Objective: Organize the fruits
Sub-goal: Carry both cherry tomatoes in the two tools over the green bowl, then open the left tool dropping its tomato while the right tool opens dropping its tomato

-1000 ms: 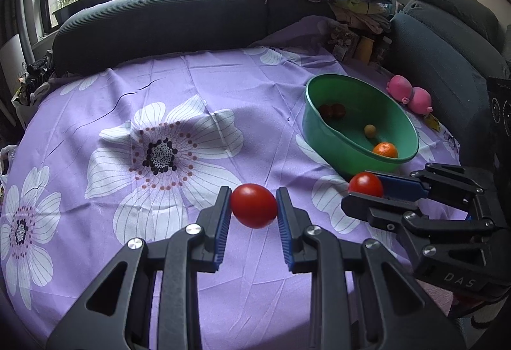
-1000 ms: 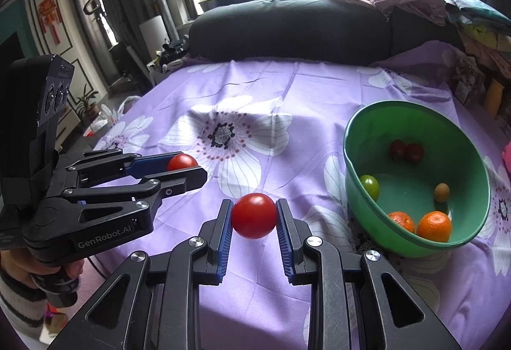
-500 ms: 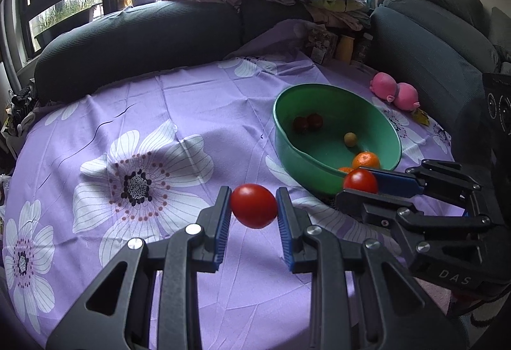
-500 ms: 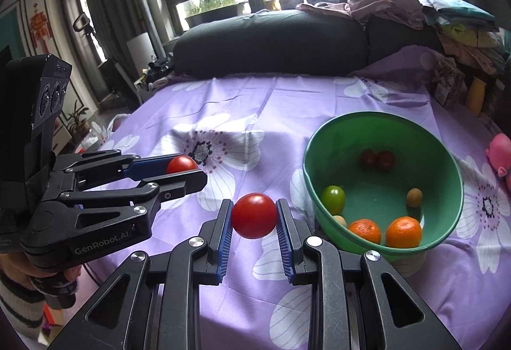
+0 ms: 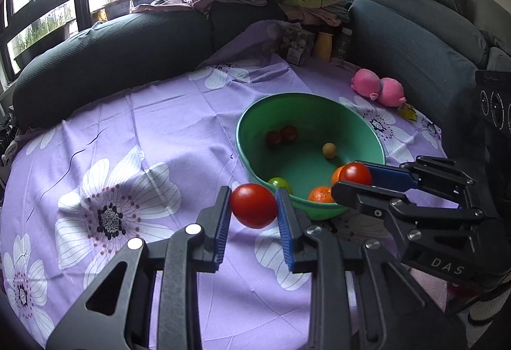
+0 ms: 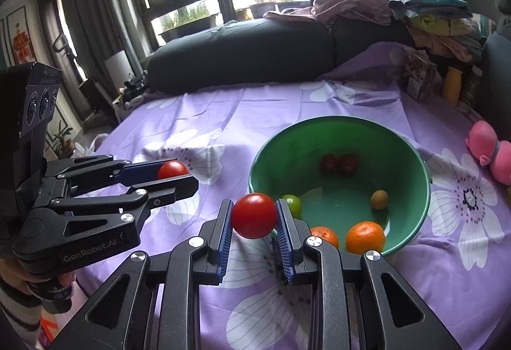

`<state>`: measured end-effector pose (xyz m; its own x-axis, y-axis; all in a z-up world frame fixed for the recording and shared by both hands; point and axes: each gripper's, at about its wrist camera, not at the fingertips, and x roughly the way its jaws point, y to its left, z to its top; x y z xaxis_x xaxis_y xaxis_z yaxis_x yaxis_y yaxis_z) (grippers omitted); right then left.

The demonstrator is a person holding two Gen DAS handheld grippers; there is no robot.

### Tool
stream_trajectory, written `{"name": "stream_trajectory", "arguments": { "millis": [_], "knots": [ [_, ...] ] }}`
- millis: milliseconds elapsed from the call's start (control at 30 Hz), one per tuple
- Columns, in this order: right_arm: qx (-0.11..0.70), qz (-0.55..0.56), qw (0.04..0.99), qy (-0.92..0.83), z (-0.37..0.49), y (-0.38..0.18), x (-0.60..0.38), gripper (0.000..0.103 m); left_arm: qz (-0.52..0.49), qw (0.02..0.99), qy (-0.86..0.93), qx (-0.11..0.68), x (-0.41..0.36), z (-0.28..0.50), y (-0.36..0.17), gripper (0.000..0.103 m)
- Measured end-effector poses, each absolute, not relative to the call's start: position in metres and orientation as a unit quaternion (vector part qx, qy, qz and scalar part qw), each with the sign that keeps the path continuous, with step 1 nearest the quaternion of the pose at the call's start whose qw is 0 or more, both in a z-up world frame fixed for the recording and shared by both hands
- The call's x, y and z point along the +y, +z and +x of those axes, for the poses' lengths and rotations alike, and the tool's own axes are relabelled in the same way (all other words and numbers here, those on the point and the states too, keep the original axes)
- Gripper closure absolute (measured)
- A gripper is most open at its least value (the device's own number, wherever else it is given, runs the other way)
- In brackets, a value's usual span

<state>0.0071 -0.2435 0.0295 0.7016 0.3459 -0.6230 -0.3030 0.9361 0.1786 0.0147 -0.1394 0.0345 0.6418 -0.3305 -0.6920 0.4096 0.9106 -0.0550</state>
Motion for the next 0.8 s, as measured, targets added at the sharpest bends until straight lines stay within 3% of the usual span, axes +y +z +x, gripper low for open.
{"name": "stream_trajectory", "arguments": {
  "millis": [800],
  "knots": [
    [0.372, 0.055, 0.92, 0.113, 0.051, 0.004, -0.294, 0.074, 0.09, 0.876, -0.236, 0.411, -0.195, 0.072, -0.001, 0.075]
  ]
}}
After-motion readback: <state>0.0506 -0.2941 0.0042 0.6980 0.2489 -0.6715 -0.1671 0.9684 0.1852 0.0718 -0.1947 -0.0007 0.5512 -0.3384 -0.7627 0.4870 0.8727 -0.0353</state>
